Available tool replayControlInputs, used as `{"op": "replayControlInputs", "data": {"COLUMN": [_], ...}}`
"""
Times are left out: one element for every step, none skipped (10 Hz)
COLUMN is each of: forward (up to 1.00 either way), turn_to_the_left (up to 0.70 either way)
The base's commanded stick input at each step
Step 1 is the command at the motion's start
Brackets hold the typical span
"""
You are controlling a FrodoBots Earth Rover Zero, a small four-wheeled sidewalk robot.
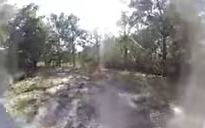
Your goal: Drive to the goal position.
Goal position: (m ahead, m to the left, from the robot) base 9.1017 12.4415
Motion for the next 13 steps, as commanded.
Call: {"op": "replayControlInputs", "data": {"forward": [0.7, 0.7, 0.7, 0.7, 0.7, 0.7, 0.7, 0.7, 0.7, 0.7, 0.7, 0.7, 0.7], "turn_to_the_left": [0.0, 0.0, 0.35, 0.35, 0.35, 0.35, 0.35, 0.35, 0.35, 0.26, 0.04, 0.0, 0.0]}}
